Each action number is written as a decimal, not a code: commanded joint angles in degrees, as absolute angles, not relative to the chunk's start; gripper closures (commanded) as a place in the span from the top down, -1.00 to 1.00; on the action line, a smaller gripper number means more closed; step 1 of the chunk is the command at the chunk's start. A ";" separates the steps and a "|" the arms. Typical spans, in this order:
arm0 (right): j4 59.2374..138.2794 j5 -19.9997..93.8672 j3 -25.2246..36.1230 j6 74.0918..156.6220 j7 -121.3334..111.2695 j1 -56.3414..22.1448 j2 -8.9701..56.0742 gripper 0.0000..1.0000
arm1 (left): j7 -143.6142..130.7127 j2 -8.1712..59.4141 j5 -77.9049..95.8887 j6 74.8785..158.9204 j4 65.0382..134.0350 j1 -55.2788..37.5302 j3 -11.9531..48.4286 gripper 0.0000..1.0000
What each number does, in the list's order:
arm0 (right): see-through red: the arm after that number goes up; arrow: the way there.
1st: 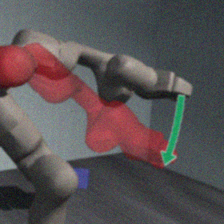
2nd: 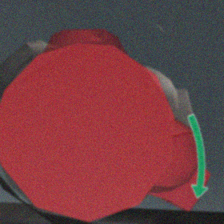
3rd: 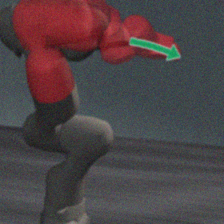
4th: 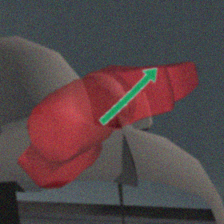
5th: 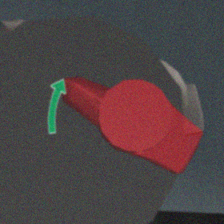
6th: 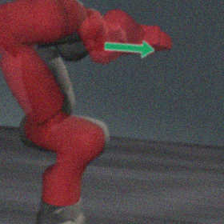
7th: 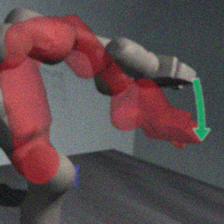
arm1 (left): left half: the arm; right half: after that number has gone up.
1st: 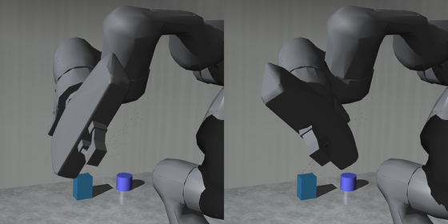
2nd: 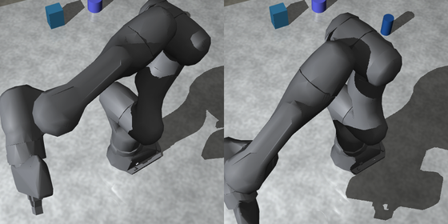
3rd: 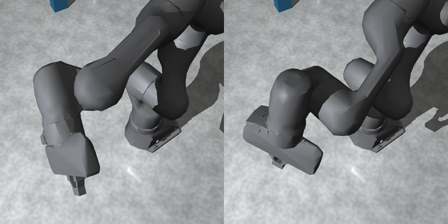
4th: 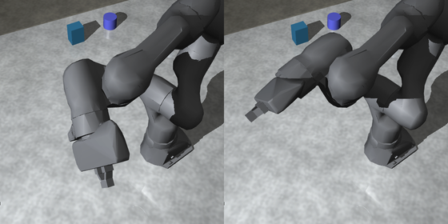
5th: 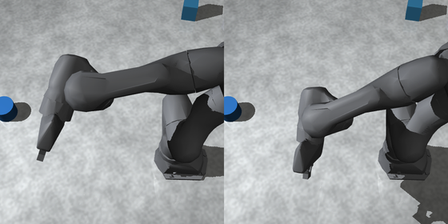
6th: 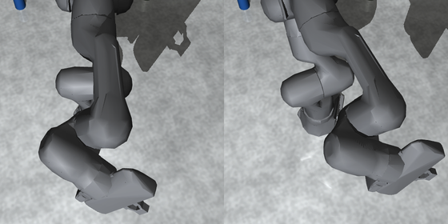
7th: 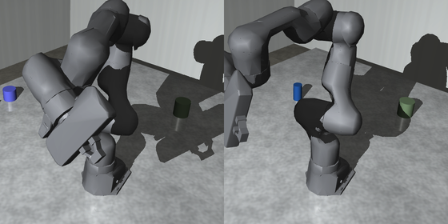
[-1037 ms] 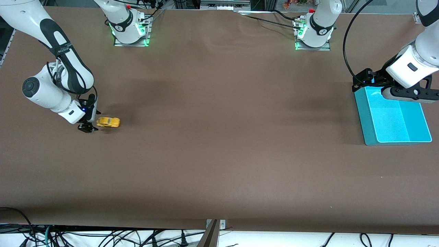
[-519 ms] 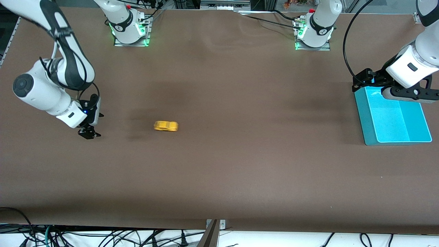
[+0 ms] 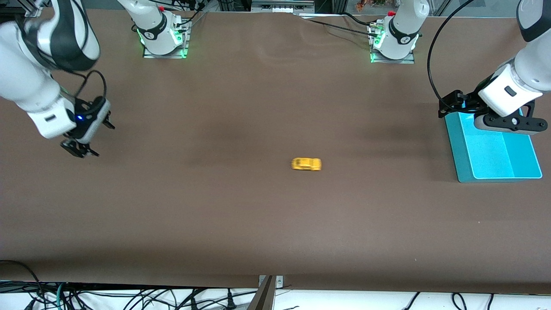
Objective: Wind and store yellow beetle car
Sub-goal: 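Return the right gripper to rest while the left gripper reaches toward the car, then lower the left gripper onto the yellow car and close on it, then lift the car with the left gripper and carry it over the cyan tray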
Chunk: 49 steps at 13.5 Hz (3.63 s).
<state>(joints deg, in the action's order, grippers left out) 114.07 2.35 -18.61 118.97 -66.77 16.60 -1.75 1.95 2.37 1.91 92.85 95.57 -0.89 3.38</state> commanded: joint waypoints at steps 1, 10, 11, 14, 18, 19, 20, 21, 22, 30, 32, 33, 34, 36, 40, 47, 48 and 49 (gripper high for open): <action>111.28 2.90 -17.84 111.47 -49.47 15.30 -4.83 1.00 | 11.38 3.86 0.97 90.97 93.69 -0.79 3.34 1.00; 108.46 3.60 -10.74 101.08 -6.52 8.18 -8.87 1.00 | 53.83 7.82 0.97 95.68 101.66 0.70 3.34 1.00; 108.37 3.52 -10.37 100.81 -6.42 8.09 -8.96 1.00 | 57.97 7.74 0.97 98.67 104.39 0.70 3.34 1.00; 108.46 3.52 -9.58 100.63 -6.33 8.09 -9.05 1.00 | 63.61 7.74 0.97 109.72 114.04 0.79 3.34 1.00; 108.72 3.52 -9.67 99.32 -6.67 8.09 -9.40 1.00 | 71.45 14.74 0.62 127.86 117.95 -0.61 3.52 1.00; 108.81 3.52 -9.84 99.32 -6.77 8.09 -9.58 1.00 | 72.41 17.38 0.01 130.84 117.34 -1.66 3.60 1.00; 108.90 3.52 -9.84 99.14 -6.77 8.00 -9.58 1.00 | 74.25 19.40 -0.96 134.00 117.25 -2.45 3.69 1.00; 108.81 3.52 -9.84 98.79 -6.77 8.09 -9.67 1.00 | 74.88 21.51 -1.05 137.51 117.16 -2.72 3.60 1.00; 108.81 3.52 -9.84 98.79 -6.77 8.00 -9.93 1.00 | 75.58 23.45 -1.05 140.77 117.16 -2.64 3.69 1.00; 108.81 3.52 -9.84 98.79 -6.50 8.09 -10.11 1.00 | 78.57 29.44 -0.88 147.13 117.33 -2.55 5.10 -0.08; 108.72 3.52 -9.84 98.79 -6.50 8.09 -10.11 1.00 | 78.57 29.62 -0.88 147.13 117.25 -2.72 5.10 -0.46; 108.72 3.52 -9.84 98.79 -6.50 8.00 -10.11 1.00 | 78.57 29.45 -0.97 146.95 117.25 -2.64 5.10 -0.56; 108.72 3.52 -9.93 98.79 -6.50 8.09 -10.11 1.00 | 78.66 29.01 -1.05 146.61 117.16 -2.55 5.10 -0.59; 108.72 3.52 -9.84 98.79 -6.50 8.00 -10.11 1.00 | 80.67 27.00 -0.97 143.99 116.11 -1.59 5.10 -0.62; 108.81 3.52 -9.84 98.79 -6.42 8.09 -10.11 1.00 | 81.21 23.91 -0.97 117.93 102.44 3.94 4.83 -0.60; 108.72 3.52 -9.93 98.79 -6.50 8.09 -10.11 1.00 | 104.29 25.22 -7.46 95.88 89.82 24.41 4.04 -0.58; 108.72 3.52 -9.84 98.79 -6.42 8.09 -10.11 1.00 | 105.11 26.62 -11.21 96.93 90.43 25.39 4.13 -0.58; 108.81 3.52 -9.84 98.79 -6.42 8.09 -10.11 1.00 | 105.12 27.94 -12.82 98.68 92.27 26.44 4.13 -0.58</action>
<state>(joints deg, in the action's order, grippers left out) 108.81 2.51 -10.31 99.78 -6.87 8.46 -9.07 103.95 24.56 -8.95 97.39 91.75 25.96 3.14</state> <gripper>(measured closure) 0.000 0.542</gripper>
